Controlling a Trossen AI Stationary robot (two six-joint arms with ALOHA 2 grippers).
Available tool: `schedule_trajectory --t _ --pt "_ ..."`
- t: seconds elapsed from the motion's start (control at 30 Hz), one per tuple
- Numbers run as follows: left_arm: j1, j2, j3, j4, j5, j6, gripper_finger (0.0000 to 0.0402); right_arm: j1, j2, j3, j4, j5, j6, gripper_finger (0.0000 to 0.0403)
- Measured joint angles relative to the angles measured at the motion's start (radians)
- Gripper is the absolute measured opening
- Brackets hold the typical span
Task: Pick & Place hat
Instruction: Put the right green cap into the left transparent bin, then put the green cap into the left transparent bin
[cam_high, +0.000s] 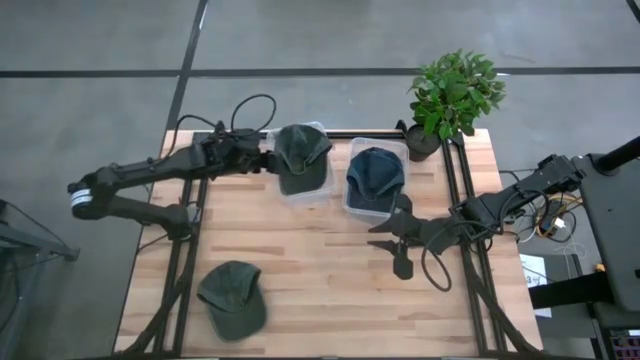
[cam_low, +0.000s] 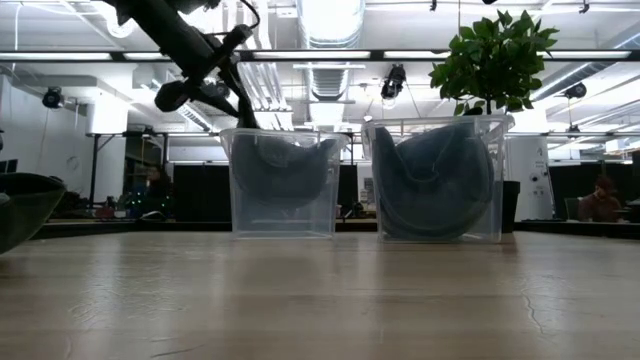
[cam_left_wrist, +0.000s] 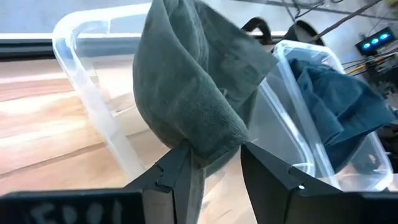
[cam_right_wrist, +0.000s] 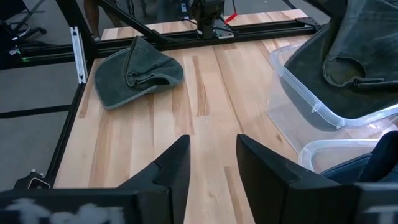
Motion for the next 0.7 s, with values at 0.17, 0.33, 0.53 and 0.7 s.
schedule_trajectory --t 0.17,0.33,0.53,0.7 --pt "0.000 -0.037 0.004 -0.004 -0.012 0.024 0.0131 0.000 0.000 0.000 0.000 0.000 0.000 0.0121" --pt "0.002 -0.047 0.044 -0.015 -0.056 0.081 0.0131 0.000 0.000 0.000 0.000 0.000 0.003 0.0128" --pt "0.008 -0.016 0.058 -0.018 -0.109 0.129 0.0131 0.000 0.000 0.000 0.000 0.000 0.003 0.0132" --pt "0.008 -0.002 0.056 -0.105 -0.020 0.132 0.0131 0.000 0.000 0.000 0.000 0.000 0.003 0.0125"
